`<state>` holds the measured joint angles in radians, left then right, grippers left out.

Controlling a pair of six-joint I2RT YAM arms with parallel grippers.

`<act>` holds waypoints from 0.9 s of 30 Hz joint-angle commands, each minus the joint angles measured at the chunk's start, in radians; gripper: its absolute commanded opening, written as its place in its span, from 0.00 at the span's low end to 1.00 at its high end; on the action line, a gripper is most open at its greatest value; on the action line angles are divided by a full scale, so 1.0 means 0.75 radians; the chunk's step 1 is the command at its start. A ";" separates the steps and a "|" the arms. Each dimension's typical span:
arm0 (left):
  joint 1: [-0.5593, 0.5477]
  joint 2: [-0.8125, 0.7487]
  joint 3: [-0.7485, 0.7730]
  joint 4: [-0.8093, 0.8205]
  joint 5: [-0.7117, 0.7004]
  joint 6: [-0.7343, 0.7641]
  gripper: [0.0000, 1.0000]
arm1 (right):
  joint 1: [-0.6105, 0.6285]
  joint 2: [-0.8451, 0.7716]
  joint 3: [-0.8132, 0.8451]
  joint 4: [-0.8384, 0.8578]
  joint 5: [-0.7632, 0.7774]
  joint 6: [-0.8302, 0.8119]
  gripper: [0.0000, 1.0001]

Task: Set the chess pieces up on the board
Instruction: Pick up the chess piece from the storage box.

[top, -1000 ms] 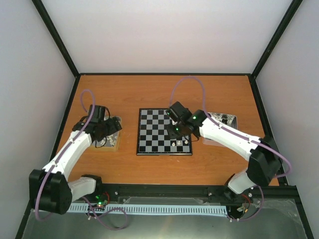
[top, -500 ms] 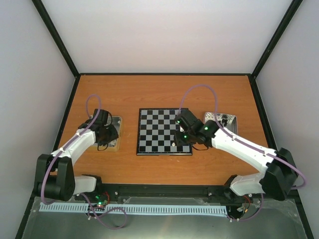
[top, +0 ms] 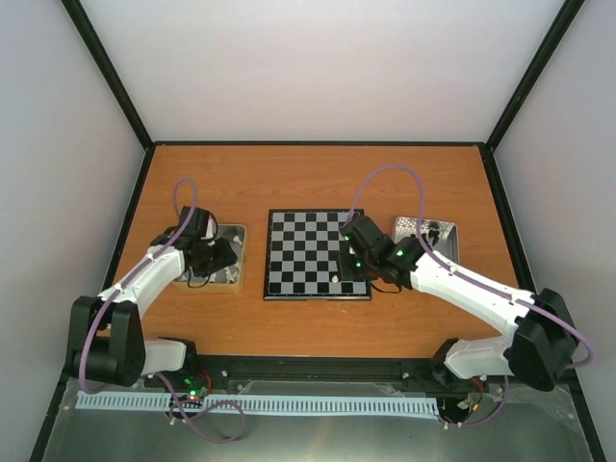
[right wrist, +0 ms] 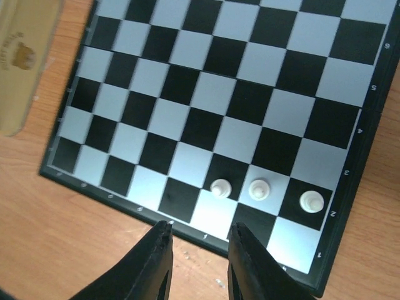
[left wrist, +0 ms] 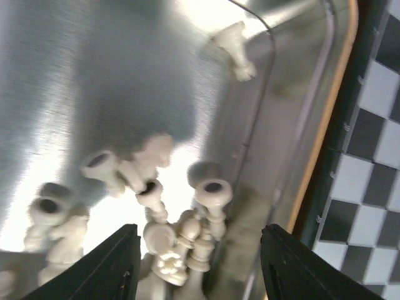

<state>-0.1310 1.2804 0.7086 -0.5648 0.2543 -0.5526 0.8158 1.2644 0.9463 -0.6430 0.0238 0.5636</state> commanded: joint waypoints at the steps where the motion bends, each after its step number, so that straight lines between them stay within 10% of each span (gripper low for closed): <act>1: 0.005 0.042 0.127 -0.189 -0.337 0.021 0.58 | 0.002 0.094 0.018 0.016 0.148 0.025 0.27; 27: 0.006 0.434 0.306 -0.148 -0.505 0.027 0.42 | -0.003 0.284 0.163 0.008 0.367 -0.134 0.23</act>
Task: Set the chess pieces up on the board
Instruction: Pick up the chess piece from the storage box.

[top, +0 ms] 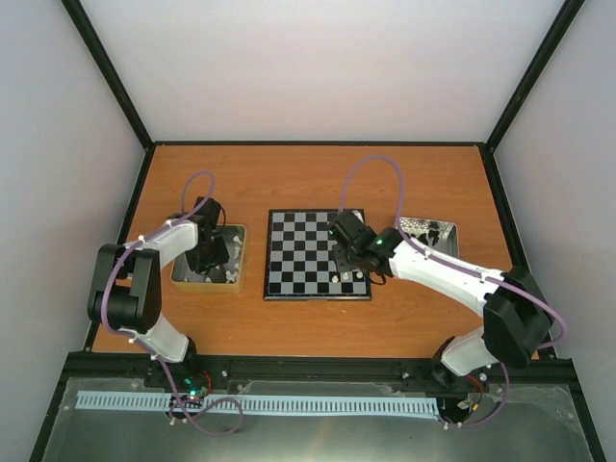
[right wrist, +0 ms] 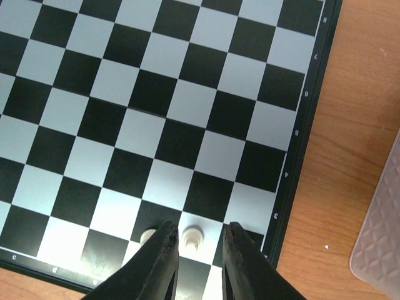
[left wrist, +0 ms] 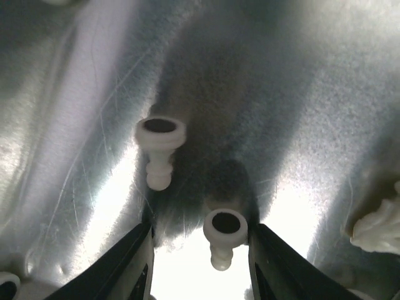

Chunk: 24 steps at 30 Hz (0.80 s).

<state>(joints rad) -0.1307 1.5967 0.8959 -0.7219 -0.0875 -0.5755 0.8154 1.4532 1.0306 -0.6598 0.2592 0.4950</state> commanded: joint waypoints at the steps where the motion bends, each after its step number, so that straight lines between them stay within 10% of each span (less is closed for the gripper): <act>1: 0.006 0.015 0.064 0.069 -0.053 0.067 0.42 | -0.001 0.039 0.057 0.034 0.053 -0.044 0.22; 17: 0.011 -0.033 -0.014 0.051 0.045 0.038 0.39 | -0.002 0.077 0.074 0.040 0.039 -0.059 0.20; 24: 0.010 0.049 -0.010 0.110 0.090 0.049 0.19 | -0.001 0.089 0.083 0.051 0.021 -0.069 0.20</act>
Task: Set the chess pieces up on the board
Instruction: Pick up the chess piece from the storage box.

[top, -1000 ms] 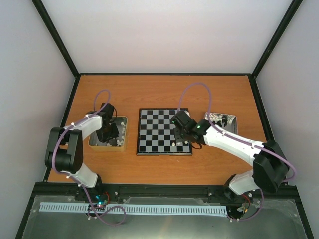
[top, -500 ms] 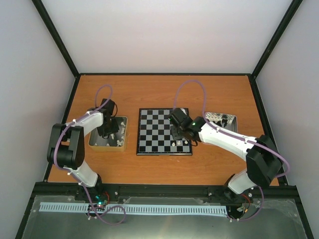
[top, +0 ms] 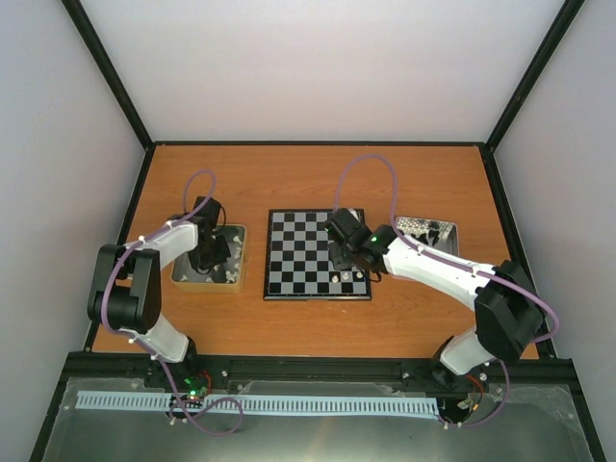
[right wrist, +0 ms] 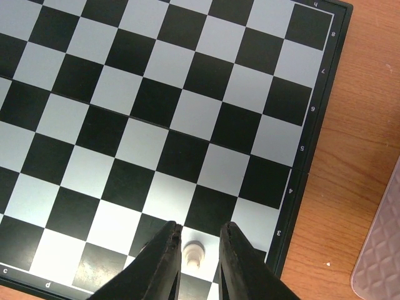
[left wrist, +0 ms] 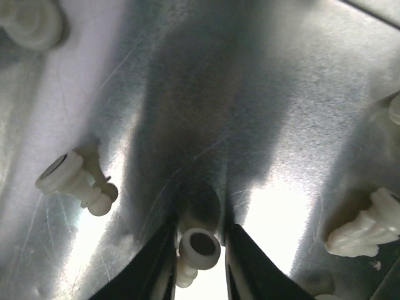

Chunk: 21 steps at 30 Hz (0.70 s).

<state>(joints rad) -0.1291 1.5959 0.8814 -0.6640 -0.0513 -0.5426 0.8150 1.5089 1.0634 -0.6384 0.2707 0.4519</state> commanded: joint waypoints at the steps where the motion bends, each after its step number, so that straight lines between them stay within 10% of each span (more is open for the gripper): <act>1: 0.008 0.050 0.011 0.031 0.035 0.006 0.18 | -0.001 0.017 0.041 0.024 0.007 -0.014 0.20; 13: 0.009 -0.057 0.004 0.037 0.057 -0.042 0.07 | -0.001 0.019 0.078 0.079 -0.044 -0.031 0.20; 21: 0.009 -0.315 0.009 0.026 0.338 -0.268 0.08 | 0.000 -0.059 -0.038 0.612 -0.543 -0.112 0.25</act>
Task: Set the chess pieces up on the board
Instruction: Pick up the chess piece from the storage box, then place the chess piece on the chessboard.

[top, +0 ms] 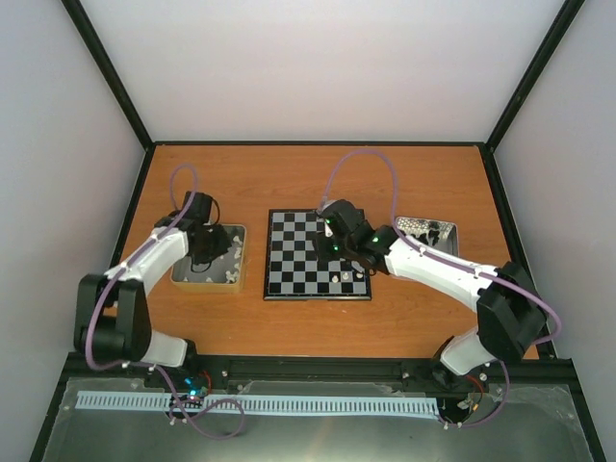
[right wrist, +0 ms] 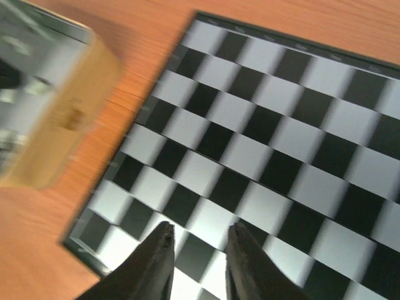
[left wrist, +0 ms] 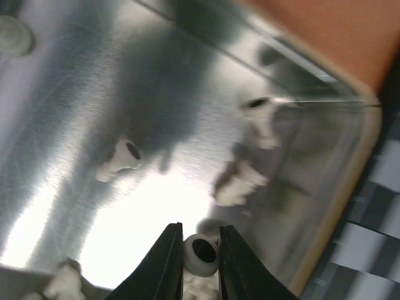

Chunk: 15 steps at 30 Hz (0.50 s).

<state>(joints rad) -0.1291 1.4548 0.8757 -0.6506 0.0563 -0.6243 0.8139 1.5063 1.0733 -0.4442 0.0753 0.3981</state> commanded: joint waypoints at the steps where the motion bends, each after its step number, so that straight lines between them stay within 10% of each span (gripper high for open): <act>1: 0.009 -0.155 0.015 0.019 0.261 -0.204 0.08 | 0.000 -0.052 -0.056 0.410 -0.333 -0.029 0.29; 7: -0.007 -0.340 -0.181 0.339 0.770 -0.674 0.09 | 0.057 0.080 0.053 0.569 -0.522 -0.004 0.38; 15: -0.054 -0.478 -0.312 0.662 0.939 -1.217 0.11 | 0.140 0.230 0.185 0.616 -0.591 0.085 0.40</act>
<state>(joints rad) -0.1589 1.1522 0.6754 -0.3576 0.6323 -1.2564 0.9070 1.6459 1.1721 -0.0399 -0.3172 0.4244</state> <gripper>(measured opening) 0.123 0.394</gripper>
